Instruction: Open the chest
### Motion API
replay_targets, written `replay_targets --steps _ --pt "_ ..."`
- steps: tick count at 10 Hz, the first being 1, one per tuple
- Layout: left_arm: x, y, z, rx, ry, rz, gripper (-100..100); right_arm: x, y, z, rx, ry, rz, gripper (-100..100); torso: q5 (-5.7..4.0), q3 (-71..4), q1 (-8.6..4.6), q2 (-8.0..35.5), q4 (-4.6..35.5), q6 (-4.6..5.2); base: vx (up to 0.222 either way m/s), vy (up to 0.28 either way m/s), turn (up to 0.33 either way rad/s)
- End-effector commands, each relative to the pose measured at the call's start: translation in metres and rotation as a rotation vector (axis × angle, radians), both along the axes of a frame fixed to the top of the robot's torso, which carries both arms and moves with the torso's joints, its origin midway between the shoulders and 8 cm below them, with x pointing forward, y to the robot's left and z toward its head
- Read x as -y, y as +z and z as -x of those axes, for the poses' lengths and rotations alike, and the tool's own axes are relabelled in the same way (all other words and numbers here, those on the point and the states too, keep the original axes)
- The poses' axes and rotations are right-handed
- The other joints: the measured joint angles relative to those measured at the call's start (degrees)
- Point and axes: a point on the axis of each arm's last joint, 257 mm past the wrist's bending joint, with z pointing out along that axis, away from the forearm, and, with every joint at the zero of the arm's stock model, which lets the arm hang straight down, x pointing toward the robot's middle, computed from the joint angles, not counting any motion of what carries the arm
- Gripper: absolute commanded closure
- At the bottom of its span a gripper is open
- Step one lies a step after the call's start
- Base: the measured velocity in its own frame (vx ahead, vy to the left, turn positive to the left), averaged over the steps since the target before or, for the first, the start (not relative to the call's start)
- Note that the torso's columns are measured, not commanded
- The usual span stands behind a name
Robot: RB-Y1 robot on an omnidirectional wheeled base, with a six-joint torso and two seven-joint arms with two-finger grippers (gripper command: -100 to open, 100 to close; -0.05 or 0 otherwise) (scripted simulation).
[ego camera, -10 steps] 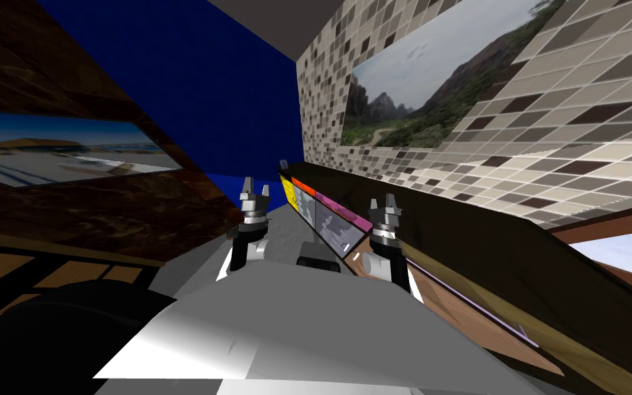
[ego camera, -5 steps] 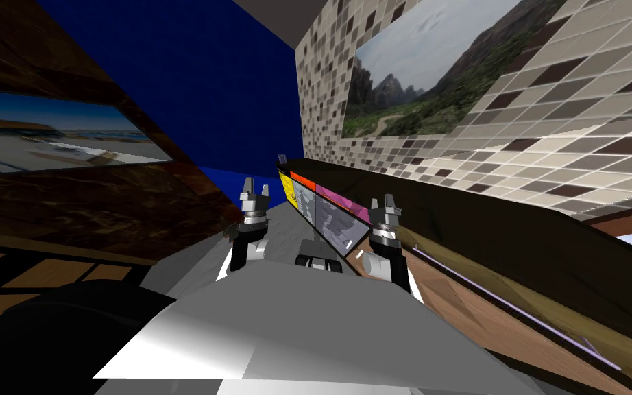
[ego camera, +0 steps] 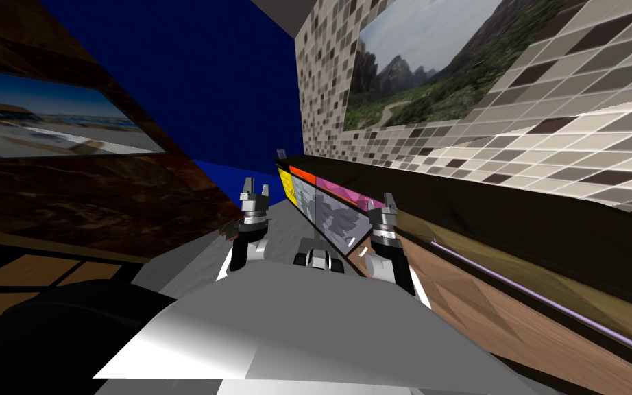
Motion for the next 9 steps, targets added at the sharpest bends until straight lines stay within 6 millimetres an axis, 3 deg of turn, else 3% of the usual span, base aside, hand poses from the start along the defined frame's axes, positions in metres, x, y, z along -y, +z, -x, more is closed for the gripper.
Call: replay_targets --steps 1,9 --pt "0.0 0.0 0.0 0.0 0.0 0.0 0 -0.005 -0.007 -0.004 -0.034 -0.017 0.096 -100 0.0 -0.1 0.01 0.0 0.0 0.0 0.014 -0.01 0.008" --pt "0.0 0.0 0.0 0.0 0.0 0.0 0 -0.011 -0.028 -0.014 -0.129 -0.099 0.397 -100 0.0 -0.1 0.01 0.0 0.1 -0.01 0.015 -0.007 0.014"
